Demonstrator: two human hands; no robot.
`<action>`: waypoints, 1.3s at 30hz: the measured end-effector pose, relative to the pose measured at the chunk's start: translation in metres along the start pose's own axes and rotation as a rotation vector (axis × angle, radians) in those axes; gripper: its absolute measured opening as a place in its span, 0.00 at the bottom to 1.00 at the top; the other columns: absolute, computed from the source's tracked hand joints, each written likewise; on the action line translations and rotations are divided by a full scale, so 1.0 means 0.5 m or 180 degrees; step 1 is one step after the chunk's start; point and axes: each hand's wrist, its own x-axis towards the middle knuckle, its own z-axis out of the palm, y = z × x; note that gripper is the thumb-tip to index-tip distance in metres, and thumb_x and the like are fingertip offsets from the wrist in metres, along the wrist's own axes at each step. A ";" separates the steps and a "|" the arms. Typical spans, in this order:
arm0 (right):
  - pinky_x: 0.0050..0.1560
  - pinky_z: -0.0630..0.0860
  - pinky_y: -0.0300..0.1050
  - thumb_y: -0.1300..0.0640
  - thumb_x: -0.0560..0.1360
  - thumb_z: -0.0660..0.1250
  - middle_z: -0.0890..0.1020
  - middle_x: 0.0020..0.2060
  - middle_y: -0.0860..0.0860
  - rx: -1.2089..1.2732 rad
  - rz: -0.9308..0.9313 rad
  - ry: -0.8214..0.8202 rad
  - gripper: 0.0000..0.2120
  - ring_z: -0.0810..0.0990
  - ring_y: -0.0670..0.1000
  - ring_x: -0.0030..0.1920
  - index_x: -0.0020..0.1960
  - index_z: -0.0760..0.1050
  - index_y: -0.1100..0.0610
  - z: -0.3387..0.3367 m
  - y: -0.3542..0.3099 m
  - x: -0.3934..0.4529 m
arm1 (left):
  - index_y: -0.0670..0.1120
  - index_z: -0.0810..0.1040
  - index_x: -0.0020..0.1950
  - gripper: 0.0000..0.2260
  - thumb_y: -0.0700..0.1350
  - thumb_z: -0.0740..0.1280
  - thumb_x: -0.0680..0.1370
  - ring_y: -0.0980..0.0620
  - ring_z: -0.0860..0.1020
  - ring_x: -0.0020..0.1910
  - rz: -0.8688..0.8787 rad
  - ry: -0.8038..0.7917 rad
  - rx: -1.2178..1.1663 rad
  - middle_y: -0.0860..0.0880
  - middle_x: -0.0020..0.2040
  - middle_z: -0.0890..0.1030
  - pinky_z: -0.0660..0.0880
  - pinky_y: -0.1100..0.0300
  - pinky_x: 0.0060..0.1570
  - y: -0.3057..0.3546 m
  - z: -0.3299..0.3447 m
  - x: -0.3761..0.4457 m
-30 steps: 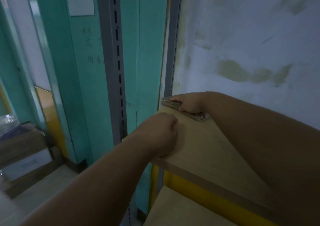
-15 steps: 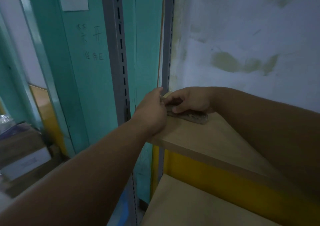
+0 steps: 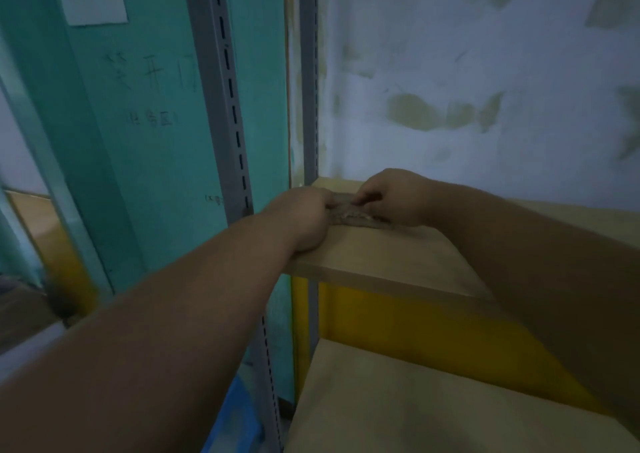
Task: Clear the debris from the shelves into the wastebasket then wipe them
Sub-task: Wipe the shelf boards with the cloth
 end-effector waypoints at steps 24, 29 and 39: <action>0.69 0.62 0.45 0.57 0.84 0.51 0.68 0.73 0.55 -0.0569 0.0435 -0.0326 0.19 0.67 0.55 0.71 0.73 0.68 0.57 0.013 0.073 -0.085 | 0.51 0.63 0.78 0.21 0.52 0.50 0.85 0.44 0.65 0.73 -0.0147 -0.0533 0.0487 0.45 0.77 0.65 0.62 0.54 0.69 0.053 -0.023 -0.065; 0.69 0.64 0.49 0.54 0.84 0.50 0.70 0.71 0.58 -0.0496 0.0756 -0.0415 0.19 0.68 0.58 0.69 0.70 0.69 0.60 0.007 0.076 -0.110 | 0.49 0.71 0.73 0.21 0.53 0.49 0.85 0.42 0.69 0.67 0.0027 -0.0349 0.0818 0.43 0.70 0.72 0.67 0.49 0.67 0.038 -0.034 -0.085; 0.74 0.56 0.52 0.34 0.79 0.50 0.59 0.77 0.55 -0.0383 0.1351 -0.0338 0.36 0.60 0.55 0.76 0.77 0.59 0.58 -0.003 0.110 -0.218 | 0.50 0.45 0.82 0.30 0.61 0.47 0.83 0.50 0.47 0.80 0.0400 -0.0849 0.0630 0.49 0.82 0.45 0.47 0.54 0.76 0.054 -0.012 -0.076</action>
